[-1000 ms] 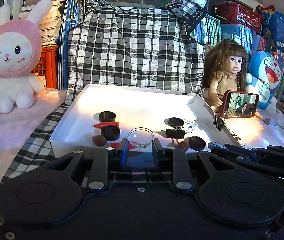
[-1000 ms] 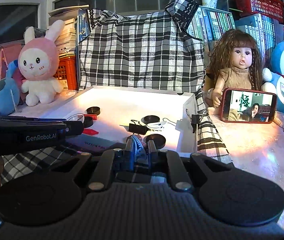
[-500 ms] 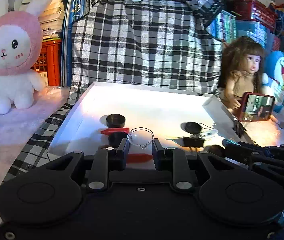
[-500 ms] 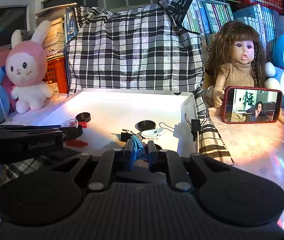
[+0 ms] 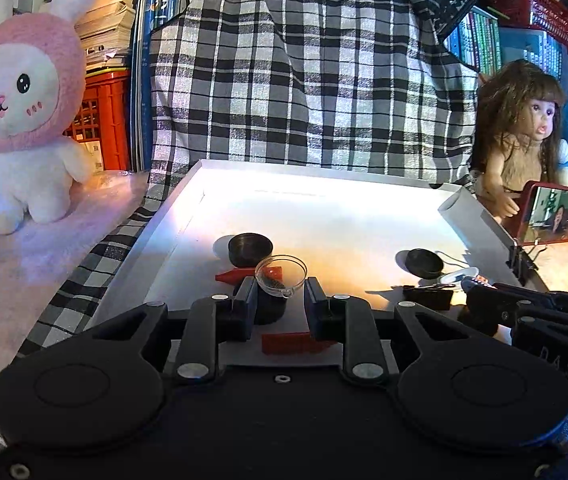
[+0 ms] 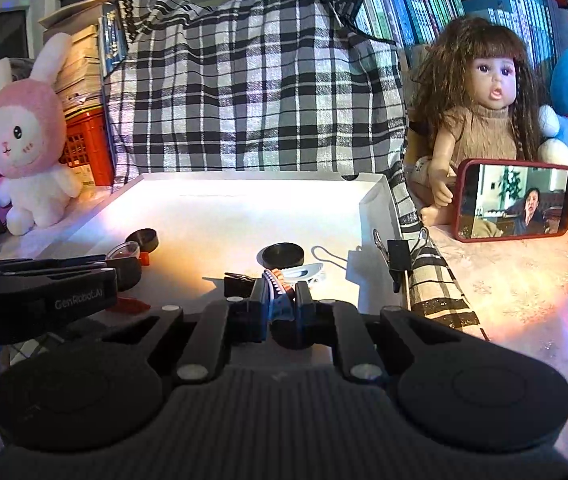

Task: Organize rigid objects
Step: 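Lift both held items and carry them over the white box, then open the left tool to drop the cup while the right tool releases the clip, then withdraw both tools from the box back over the cloth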

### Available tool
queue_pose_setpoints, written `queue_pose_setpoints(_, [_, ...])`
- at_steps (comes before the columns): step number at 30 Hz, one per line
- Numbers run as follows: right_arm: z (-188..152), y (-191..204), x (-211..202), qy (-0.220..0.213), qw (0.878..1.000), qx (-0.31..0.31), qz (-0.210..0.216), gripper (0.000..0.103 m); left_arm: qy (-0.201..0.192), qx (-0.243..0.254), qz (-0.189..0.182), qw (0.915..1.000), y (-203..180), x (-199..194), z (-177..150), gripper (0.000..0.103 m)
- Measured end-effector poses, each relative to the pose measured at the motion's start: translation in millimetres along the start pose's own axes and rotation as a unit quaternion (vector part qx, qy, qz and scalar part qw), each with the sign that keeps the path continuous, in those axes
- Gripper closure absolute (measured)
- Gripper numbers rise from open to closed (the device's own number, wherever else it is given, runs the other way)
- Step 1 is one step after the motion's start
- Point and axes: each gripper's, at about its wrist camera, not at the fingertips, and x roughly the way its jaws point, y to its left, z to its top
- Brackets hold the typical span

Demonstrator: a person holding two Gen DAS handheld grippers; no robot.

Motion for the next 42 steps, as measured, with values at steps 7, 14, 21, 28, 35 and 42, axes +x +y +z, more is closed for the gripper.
queue_pose_setpoints(7, [5, -7, 14, 0.012, 1.0, 0.02, -0.004, 0.086, 0.004, 0.004, 0.008, 1.0, 1, 10, 1, 0.079])
queue_pose_setpoints(14, [4, -9, 19, 0.016, 0.999, 0.027, -0.005, 0.086, 0.014, -0.002, 0.009, 0.9999, 0, 15, 0, 0.079])
queue_pose_setpoints(21, [5, -8, 10, 0.007, 1.0, 0.028, -0.001, 0.08, 0.01, -0.004, 0.003, 0.9999, 0, 4, 2, 0.06])
queue_pose_setpoints(28, [4, -3, -16, -0.011, 1.0, 0.011, -0.002, 0.051, -0.006, -0.004, 0.002, 1.0, 4, -26, 2, 0.039])
queue_pose_setpoints(35, [-9, -2, -54, -0.025, 1.0, 0.003, -0.01, 0.032, -0.015, 0.0, -0.003, 0.9999, 10, -66, -11, 0.024])
queue_pose_setpoints(42, [-32, -2, -82, -0.016, 1.0, 0.003, -0.014, 0.022, -0.014, 0.013, -0.01, 0.9998, 15, -101, -38, 0.022])
